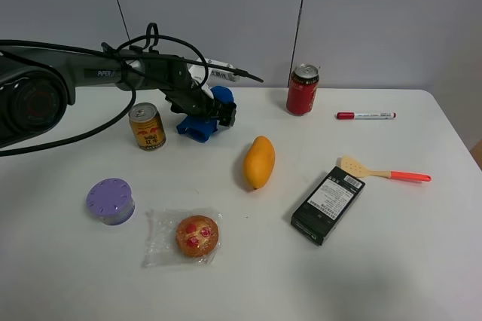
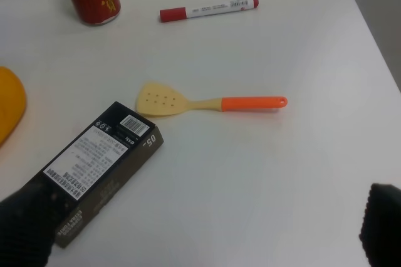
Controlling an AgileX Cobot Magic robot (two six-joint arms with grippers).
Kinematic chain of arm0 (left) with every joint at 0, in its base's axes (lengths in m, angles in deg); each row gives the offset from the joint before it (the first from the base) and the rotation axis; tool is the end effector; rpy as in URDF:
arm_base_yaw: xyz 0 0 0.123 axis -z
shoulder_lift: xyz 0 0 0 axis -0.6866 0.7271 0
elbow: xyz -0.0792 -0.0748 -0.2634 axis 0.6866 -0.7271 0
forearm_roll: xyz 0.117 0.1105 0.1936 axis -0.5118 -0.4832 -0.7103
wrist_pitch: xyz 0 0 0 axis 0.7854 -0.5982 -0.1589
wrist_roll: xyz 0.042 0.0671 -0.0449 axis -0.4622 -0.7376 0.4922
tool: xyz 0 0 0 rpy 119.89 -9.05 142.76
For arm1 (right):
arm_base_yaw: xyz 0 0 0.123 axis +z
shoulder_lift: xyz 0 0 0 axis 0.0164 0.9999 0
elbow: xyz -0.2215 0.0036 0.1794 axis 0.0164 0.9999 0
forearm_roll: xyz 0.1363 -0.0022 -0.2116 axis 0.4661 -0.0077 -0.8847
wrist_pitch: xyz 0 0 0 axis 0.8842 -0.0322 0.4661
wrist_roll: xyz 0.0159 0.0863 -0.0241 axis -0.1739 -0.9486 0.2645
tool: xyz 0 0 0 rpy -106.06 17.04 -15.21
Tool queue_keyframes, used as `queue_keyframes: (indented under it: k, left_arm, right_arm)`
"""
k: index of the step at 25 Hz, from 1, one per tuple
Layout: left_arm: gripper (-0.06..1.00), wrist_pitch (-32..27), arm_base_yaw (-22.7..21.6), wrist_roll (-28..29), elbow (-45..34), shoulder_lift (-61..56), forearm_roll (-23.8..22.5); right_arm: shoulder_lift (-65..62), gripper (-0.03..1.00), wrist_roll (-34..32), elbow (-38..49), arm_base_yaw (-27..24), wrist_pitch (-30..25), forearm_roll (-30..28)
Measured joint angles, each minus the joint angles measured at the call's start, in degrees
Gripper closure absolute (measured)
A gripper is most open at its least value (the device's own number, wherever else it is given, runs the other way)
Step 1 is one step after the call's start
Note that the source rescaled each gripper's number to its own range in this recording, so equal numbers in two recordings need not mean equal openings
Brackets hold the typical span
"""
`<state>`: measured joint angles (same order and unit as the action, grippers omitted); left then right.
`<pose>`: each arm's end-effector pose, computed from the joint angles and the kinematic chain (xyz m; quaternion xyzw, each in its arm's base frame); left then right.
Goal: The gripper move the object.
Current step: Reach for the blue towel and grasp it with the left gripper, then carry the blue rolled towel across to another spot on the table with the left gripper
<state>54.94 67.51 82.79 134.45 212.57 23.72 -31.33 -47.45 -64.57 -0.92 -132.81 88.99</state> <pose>0.4630 -0.2142 0.0956 0.1854 0.9310 -0.1037 0.2970 -0.0050 0.0001 0.2770 0.0439 0.8517 0.0100 0.5220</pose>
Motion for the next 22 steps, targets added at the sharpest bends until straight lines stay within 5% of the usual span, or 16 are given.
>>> queue_keyframes:
  k: [2, 6, 22]
  left_arm:
    - [0.23, 0.01, 0.00, 0.00, 0.06, 0.00, 0.07]
    - [0.91, -1.66, 0.12, -0.13, 0.06, -0.88, -0.11]
    - [0.93, -20.34, 7.58, -0.54, 0.12, -28.69, -2.51]
  right_arm:
    - [0.00, -0.03, 0.00, 0.00, 0.00, 0.00, 0.00]
    - [0.00, -0.03, 0.00, 0.00, 0.00, 0.00, 0.00]
    - [0.00, -0.03, 0.00, 0.00, 0.00, 0.00, 0.00]
